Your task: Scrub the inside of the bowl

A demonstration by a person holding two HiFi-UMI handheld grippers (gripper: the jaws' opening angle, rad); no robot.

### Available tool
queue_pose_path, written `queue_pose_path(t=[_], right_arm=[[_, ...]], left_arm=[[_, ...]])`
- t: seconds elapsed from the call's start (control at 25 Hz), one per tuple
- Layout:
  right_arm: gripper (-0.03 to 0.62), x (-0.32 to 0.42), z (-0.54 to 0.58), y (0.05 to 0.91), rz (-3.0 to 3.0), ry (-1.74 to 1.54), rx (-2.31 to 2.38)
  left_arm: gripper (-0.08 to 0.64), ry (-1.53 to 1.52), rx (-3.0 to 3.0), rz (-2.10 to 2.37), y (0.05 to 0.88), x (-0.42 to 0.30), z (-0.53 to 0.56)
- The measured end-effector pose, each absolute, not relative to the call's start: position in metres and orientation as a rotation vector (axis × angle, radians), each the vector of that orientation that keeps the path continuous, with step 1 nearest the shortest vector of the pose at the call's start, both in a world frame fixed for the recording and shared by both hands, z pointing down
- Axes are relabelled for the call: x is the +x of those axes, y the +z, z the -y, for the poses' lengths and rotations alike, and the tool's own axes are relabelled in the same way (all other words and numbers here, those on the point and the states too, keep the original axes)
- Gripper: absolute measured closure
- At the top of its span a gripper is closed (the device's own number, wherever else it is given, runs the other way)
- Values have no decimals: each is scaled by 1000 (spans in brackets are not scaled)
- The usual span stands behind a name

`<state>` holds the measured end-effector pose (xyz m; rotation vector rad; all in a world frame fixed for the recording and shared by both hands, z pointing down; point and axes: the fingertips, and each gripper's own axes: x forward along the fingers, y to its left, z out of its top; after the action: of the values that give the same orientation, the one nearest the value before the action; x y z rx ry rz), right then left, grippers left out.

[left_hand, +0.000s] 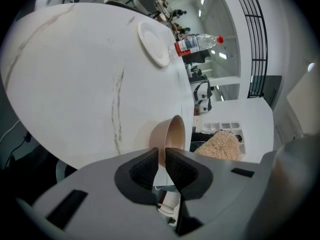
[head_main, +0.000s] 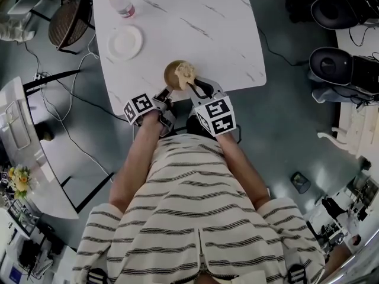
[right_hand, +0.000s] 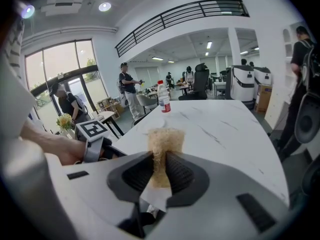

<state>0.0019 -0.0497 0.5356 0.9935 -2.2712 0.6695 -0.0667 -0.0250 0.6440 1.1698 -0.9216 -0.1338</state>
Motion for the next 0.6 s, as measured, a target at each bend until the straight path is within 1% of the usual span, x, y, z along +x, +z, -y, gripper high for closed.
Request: queue_pose_path(t=[0.6], right_arm=[[512,4,44,559,2212,730,938]], left_arm=[[541,-146,1147,953,641,-68,27]])
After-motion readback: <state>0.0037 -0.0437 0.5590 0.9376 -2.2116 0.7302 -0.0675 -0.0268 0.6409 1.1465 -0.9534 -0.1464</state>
